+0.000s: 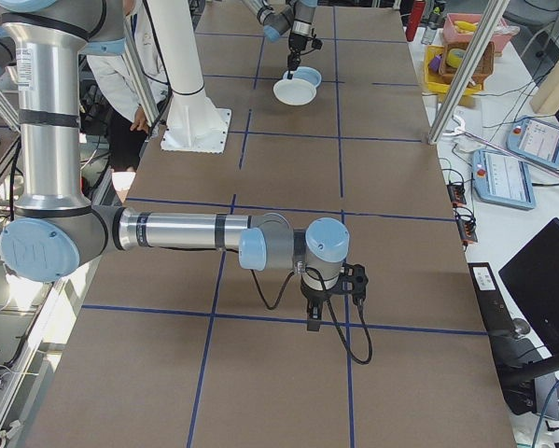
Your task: Stack plate in center
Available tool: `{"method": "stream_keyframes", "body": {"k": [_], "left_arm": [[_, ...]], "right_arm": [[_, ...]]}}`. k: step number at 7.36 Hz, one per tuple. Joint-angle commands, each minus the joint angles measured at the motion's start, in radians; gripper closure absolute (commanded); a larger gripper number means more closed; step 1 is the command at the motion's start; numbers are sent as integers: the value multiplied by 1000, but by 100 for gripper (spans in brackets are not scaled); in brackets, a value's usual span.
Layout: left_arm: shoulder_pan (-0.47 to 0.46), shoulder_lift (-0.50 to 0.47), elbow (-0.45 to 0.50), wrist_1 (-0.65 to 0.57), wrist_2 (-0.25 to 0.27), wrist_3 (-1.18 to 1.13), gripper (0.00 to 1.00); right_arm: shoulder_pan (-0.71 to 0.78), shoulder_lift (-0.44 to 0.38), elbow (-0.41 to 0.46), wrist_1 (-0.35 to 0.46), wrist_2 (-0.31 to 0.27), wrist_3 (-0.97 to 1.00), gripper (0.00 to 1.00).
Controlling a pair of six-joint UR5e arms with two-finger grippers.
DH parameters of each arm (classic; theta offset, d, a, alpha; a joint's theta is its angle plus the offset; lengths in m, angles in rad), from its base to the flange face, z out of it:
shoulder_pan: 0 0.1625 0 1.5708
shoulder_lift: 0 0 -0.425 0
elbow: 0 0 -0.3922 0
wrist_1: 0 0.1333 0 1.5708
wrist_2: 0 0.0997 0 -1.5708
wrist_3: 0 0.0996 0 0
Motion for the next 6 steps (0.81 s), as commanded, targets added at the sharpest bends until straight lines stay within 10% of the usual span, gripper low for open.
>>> {"method": "stream_keyframes", "body": {"k": [1,6], "left_arm": [[-134,117,10,-30,-85,231,100],[-190,151,166,-27,-83,450,100]], "right_arm": [[0,0,0,0,0,1,0],[0,0,0,0,1,-1,0]]}}
